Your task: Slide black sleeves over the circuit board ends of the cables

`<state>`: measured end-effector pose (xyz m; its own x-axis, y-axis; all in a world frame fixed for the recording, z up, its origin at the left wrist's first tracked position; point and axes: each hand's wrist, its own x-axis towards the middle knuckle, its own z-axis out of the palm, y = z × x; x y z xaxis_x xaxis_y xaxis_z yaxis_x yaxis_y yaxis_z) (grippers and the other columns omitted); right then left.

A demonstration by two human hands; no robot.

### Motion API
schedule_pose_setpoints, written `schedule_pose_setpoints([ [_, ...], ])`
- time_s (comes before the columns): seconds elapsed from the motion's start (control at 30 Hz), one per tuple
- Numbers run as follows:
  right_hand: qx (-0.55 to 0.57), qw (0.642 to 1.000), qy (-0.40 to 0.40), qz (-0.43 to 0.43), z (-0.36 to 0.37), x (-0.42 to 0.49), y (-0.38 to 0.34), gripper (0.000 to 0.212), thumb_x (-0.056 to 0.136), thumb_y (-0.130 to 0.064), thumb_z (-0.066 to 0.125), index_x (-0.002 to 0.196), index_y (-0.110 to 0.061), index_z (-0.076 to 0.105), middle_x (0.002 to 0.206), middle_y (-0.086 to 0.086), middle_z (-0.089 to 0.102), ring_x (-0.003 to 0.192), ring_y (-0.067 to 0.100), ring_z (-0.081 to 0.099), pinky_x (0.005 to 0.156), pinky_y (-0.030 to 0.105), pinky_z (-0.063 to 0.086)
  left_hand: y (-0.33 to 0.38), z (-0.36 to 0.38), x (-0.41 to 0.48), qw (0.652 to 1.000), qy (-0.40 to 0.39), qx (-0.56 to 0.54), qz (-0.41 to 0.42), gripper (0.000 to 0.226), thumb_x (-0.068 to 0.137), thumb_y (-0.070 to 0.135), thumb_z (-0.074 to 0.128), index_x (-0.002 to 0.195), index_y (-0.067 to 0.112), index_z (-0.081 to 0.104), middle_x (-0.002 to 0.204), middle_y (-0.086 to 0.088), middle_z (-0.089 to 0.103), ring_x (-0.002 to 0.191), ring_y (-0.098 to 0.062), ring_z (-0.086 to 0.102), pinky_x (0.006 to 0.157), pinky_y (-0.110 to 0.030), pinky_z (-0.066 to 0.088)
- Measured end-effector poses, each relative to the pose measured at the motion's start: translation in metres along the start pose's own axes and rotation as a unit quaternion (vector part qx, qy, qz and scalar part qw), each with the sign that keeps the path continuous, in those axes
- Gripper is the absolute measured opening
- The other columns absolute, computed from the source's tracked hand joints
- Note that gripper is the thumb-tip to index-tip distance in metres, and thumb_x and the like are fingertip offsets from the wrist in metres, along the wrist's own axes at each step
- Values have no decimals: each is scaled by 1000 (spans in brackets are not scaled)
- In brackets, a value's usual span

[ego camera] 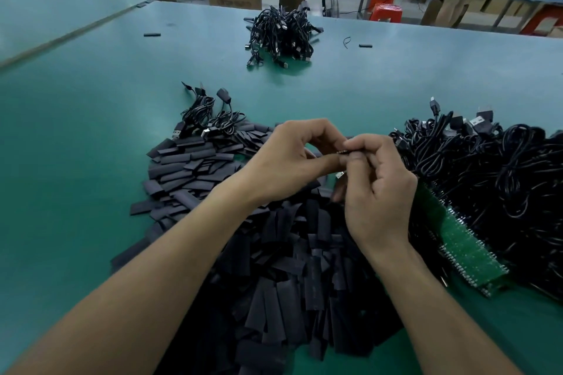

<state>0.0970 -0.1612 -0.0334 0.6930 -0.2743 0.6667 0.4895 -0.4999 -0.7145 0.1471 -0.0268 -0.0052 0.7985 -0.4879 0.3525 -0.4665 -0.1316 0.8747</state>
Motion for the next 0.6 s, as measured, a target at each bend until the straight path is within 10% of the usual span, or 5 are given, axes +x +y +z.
schedule_pose_setpoints([
  [0.6,42,995,-6,95,-1,3,1,17,92,-25,44,82,-37,49,57,-2,63,38,14,54,46,29,41,-3,2,2,999,17,-5,-27,16,83,11,79,79,19,67,72,2,65,62,-3,54,62,-14,44],
])
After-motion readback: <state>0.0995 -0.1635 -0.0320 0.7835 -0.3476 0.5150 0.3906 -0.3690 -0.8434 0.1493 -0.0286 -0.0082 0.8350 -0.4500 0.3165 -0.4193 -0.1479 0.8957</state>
